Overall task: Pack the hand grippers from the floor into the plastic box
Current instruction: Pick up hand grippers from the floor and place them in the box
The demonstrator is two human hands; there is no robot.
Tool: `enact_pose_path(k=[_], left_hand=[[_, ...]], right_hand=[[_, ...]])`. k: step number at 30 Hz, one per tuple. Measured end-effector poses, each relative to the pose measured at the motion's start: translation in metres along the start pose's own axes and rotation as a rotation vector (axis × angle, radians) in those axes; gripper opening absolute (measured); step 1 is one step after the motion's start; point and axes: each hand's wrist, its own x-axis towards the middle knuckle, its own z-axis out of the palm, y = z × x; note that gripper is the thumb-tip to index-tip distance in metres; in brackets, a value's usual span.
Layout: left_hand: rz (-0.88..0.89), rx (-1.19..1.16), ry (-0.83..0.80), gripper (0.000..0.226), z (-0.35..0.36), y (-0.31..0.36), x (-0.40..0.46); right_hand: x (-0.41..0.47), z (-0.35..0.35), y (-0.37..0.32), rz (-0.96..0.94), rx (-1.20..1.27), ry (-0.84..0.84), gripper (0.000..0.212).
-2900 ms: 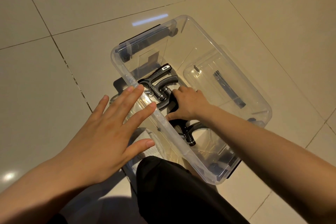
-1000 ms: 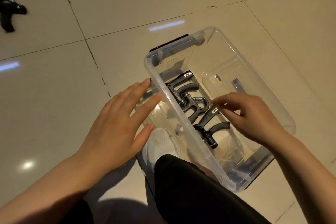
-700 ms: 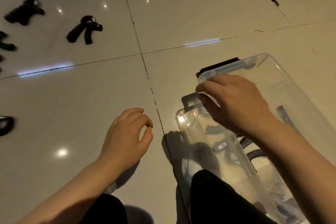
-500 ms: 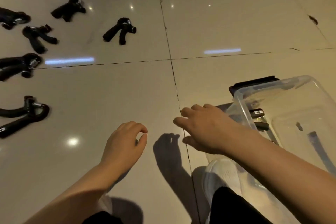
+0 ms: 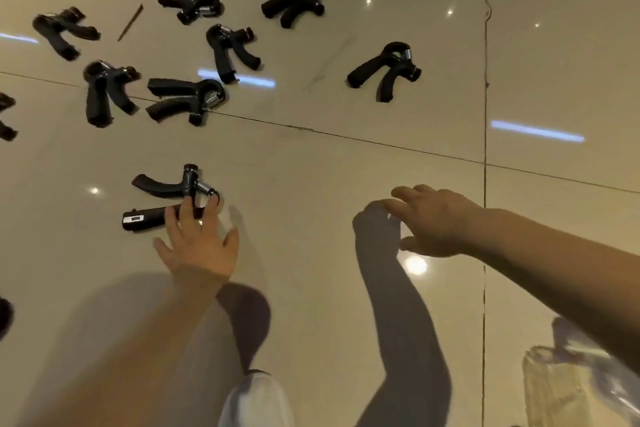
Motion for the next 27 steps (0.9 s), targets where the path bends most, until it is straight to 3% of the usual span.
enact_pose_path(k=[4,7,13,20,27], left_hand=[[0.073,0.107,-0.110,0.060,0.025,-0.020,0.019],[0.048,0.049,-0.035,0.070,0.032,-0.011,0.021],[0.138,0.112,-0.024,0.083,0.030,-0.003,0.028],[0.165,0.141,0.026,0.073,0.012,-0.009,0.033],[0.123,0.071,0.009,0.069,0.006,-0.001,0.030]], right_hand=[[0.067,-0.012,0.019,0.081,0.029,0.044,0.067],[0.118,-0.019,0.039,0.181,0.156,0.085,0.072],[0.177,-0.042,0.078,0.424,0.499,0.386,0.063],[0.199,-0.057,0.112,0.408,0.314,0.439,0.034],[0.187,-0.026,0.097,0.394,0.291,0.479,0.026]])
